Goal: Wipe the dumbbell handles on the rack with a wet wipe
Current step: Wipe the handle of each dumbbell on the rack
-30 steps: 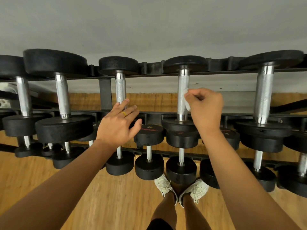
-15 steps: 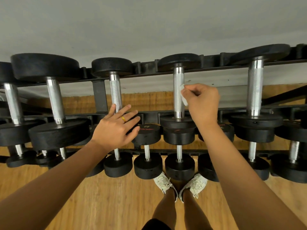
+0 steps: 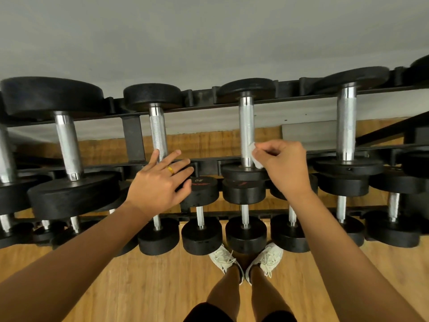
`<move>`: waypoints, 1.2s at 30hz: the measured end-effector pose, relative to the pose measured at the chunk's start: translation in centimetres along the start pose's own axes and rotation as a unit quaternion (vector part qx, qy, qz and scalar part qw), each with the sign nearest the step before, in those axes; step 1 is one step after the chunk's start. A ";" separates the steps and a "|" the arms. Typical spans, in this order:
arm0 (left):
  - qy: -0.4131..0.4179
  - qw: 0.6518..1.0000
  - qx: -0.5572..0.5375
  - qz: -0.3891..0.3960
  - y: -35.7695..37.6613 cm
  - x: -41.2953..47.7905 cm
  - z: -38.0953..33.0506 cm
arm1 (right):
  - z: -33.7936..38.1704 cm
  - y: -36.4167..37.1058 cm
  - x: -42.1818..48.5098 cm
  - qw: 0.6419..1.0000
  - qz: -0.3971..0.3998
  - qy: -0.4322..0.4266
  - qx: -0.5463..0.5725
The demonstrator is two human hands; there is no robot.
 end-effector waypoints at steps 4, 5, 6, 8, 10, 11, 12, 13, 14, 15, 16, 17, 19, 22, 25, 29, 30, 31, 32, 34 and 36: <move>-0.002 1.000 -0.007 0.005 0.0 -0.1 0.1 | -0.5 -0.4 0.2 0.998 0.051 0.026 -0.017; -0.002 1.000 -0.009 0.007 0.0 -0.1 0.1 | -0.4 -0.5 0.3 0.998 0.048 0.027 -0.018; -0.002 1.000 -0.010 0.007 0.0 -0.1 0.1 | -0.3 -0.5 0.4 0.999 0.043 0.025 -0.018; -0.003 1.000 -0.009 0.005 0.0 0.0 0.0 | -0.4 -0.5 0.1 0.999 0.040 0.021 -0.025; -0.003 1.000 -0.010 0.001 -0.1 0.1 0.0 | -0.4 -0.5 0.0 0.998 0.048 0.029 -0.038; -0.003 1.000 -0.011 -0.002 -0.1 0.1 0.0 | -0.3 -0.5 0.1 0.998 0.046 0.030 -0.039; -0.003 1.000 -0.012 -0.004 -0.1 0.1 0.0 | 0.0 -0.5 0.3 0.998 0.033 0.027 -0.035; -0.003 1.000 -0.013 -0.005 -0.1 0.1 0.0 | 0.5 -0.4 0.7 1.000 0.005 0.018 -0.025; -0.003 1.000 -0.014 -0.006 -0.1 0.1 0.1 | 1.2 -0.3 1.2 0.999 -0.033 0.007 -0.009; -0.003 1.000 -0.014 -0.006 0.0 0.1 0.1 | 1.9 -0.1 1.9 0.997 -0.072 -0.005 0.011; -0.004 1.000 -0.014 -0.008 0.0 0.1 0.1 | 2.7 0.1 2.6 0.994 -0.103 -0.016 0.031; -0.004 1.000 -0.015 -0.011 0.0 0.1 0.1 | 3.4 0.5 3.3 0.991 -0.126 -0.025 0.047; -0.004 1.000 -0.016 -0.017 0.1 0.2 0.1 | 4.3 1.5 4.8 0.985 -0.156 -0.038 0.058; -0.005 1.000 -0.013 -0.018 0.1 0.2 0.1 | 4.4 2.8 5.7 0.978 -0.200 -0.055 0.027; -0.008 1.000 -0.009 -0.021 0.2 0.2 0.1 | 3.8 3.1 4.7 0.978 -0.198 -0.062 -0.016; -0.010 1.000 -0.005 -0.016 0.1 0.2 -0.1 | 3.4 2.7 4.1 0.978 -0.180 -0.078 -0.067; -0.011 1.000 -0.005 -0.011 0.1 0.2 -0.1 | 3.6 2.6 4.5 0.979 -0.178 -0.079 -0.068; -0.012 1.000 -0.006 -0.006 0.0 0.2 -0.1 | 4.0 2.6 5.0 0.979 -0.174 -0.078 -0.068; -0.013 1.000 -0.006 -0.003 0.0 0.2 0.0 | 4.4 2.5 5.4 0.979 -0.173 -0.079 -0.068; -0.016 1.000 -0.006 0.000 -0.1 0.2 0.0 | 4.7 2.4 5.7 0.981 -0.165 -0.080 -0.066; -0.015 1.000 -0.006 -0.002 -0.1 0.2 0.0 | 4.0 2.2 4.6 0.984 -0.141 -0.073 -0.078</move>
Point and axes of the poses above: each hand's wrist, its own x-axis towards the middle knuckle, its own y-axis out of the palm, z = x × y, the point moved 1 cm from there along x, towards the middle knuckle, and after that the axes turned 2 degrees about y, right-handed, at the moved point
